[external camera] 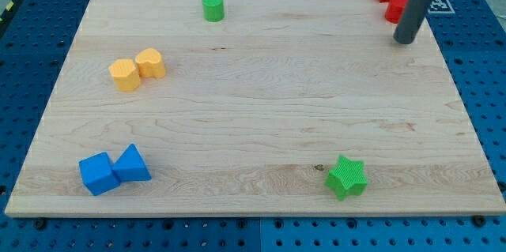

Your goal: Place the green circle close to the green star

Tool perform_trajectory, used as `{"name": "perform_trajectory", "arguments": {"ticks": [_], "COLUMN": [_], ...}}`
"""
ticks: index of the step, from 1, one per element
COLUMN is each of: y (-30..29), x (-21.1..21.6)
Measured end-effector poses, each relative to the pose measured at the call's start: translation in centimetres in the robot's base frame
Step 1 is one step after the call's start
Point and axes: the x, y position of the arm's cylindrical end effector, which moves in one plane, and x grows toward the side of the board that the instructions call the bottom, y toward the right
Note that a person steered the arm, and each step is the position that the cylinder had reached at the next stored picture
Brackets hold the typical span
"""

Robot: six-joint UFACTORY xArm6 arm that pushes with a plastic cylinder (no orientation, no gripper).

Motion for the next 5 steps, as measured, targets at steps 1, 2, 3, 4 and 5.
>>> {"name": "perform_trajectory", "arguments": {"ticks": [1,2,3,4,5], "y": [-0.6,-0.7,-0.7,-2.2,-7.5], "x": [-3.9,-5.1,-5.1,-4.8,-4.8]}}
